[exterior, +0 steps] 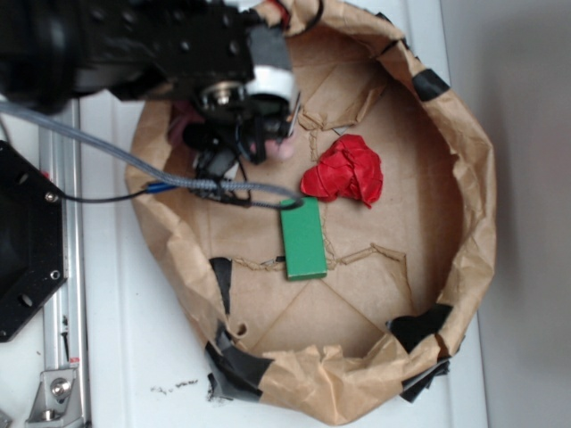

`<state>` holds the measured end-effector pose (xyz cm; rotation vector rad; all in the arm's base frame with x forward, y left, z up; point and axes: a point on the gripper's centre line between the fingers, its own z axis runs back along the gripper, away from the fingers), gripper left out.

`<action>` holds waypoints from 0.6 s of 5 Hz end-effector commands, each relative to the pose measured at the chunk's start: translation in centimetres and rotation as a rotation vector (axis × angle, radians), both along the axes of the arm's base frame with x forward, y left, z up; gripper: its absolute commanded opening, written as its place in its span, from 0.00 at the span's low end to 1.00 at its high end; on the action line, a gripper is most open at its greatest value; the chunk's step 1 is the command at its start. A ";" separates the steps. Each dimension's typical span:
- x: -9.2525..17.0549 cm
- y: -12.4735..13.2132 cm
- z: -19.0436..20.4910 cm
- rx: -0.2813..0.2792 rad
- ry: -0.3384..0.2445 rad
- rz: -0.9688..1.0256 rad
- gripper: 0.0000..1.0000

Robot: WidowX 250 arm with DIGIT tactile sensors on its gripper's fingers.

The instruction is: Grab the pink bunny.

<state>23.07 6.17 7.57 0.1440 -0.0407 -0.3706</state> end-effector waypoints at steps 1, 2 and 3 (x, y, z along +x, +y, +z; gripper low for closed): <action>2.1 -4.8 8.7 -0.120 -0.147 0.232 0.00; 2.5 -6.1 8.1 -0.090 -0.203 0.391 0.00; 2.9 -7.7 7.3 -0.137 -0.250 0.492 0.00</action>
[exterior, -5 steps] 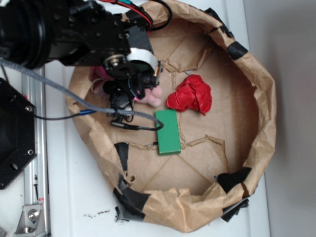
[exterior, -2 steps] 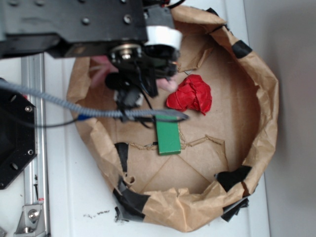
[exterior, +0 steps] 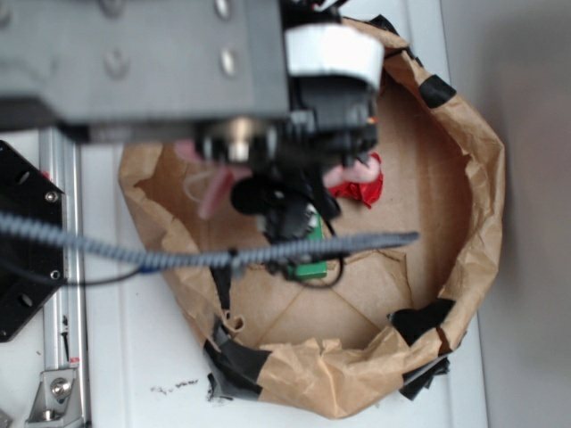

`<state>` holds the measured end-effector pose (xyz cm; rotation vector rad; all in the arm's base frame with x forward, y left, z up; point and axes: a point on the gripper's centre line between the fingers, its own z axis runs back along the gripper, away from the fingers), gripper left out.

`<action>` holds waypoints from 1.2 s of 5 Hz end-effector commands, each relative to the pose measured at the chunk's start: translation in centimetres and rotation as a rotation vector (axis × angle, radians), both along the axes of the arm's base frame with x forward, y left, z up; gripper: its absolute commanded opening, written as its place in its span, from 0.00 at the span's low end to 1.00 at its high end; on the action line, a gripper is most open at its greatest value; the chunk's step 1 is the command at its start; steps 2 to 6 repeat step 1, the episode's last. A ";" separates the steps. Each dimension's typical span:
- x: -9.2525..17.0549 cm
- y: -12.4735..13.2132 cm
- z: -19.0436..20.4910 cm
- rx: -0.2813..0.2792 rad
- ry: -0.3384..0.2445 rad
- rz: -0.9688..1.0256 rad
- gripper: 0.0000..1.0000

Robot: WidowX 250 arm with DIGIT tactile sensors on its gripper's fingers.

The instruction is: Grab the pink bunny.

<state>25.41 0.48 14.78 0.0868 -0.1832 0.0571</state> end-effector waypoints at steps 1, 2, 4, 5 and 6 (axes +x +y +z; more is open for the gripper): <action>0.8 -2.5 -0.3 -0.039 -0.073 0.077 0.00; 0.8 -2.5 -0.3 -0.039 -0.073 0.077 0.00; 0.8 -2.5 -0.3 -0.039 -0.073 0.077 0.00; 0.8 -2.5 -0.3 -0.039 -0.073 0.077 0.00; 0.8 -2.5 -0.3 -0.039 -0.073 0.077 0.00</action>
